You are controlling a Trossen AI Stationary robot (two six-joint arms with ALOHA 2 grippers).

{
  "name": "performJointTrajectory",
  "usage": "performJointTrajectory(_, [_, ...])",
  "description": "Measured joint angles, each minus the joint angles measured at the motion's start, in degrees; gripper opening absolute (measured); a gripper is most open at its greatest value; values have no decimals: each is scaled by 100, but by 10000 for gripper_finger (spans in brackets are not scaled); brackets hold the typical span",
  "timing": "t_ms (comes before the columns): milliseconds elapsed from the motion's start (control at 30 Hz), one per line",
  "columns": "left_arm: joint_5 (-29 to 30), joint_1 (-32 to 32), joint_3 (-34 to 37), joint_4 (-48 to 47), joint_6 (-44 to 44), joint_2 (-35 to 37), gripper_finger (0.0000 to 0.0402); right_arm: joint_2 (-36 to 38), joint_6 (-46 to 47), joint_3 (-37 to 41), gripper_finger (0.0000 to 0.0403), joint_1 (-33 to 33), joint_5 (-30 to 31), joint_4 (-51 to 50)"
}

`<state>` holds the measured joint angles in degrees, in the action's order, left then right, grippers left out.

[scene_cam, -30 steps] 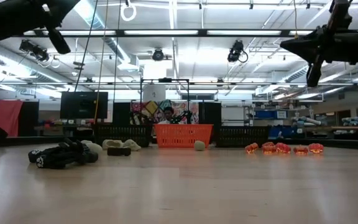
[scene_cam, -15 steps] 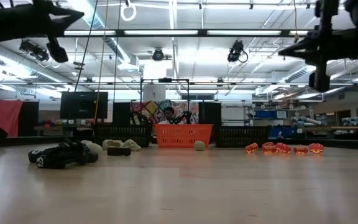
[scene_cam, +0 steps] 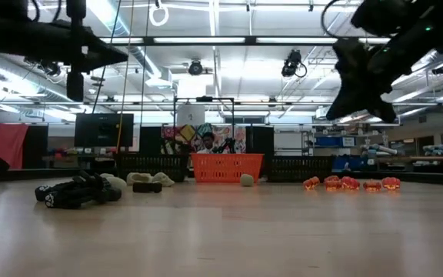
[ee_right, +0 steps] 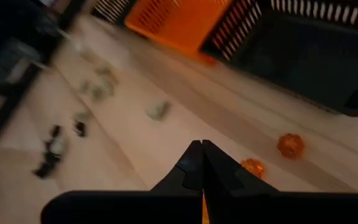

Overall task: Sort Halloween decoration
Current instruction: Put the orange pumpkin toy into the right black bin

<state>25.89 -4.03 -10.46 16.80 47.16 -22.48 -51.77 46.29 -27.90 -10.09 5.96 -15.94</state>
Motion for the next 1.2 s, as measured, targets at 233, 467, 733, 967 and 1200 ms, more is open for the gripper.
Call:
performJointTrajectory(233, [-154,-2,-1253,-2492,-180,-580,95,-1478,-1156,-994,4,160,-333,-208])
performJointTrajectory(467, [-386,-2,-2042,-3668,-190,-1040,142,-2810,-2407,-1958,19,337,-480,-215])
performJointTrajectory(733, [-1161,2,-2122,-3716,-174,-1339,158,-3276,-2360,-2266,83,358,-643,-989])
performJointTrajectory(967, [-1155,2,-2122,-3695,-149,-1483,158,-3147,-734,-2269,160,219,-577,-2507])
performJointTrajectory(1200, [-923,0,-2120,-3641,-149,-1661,158,-3385,52,-2268,185,53,-518,-2795])
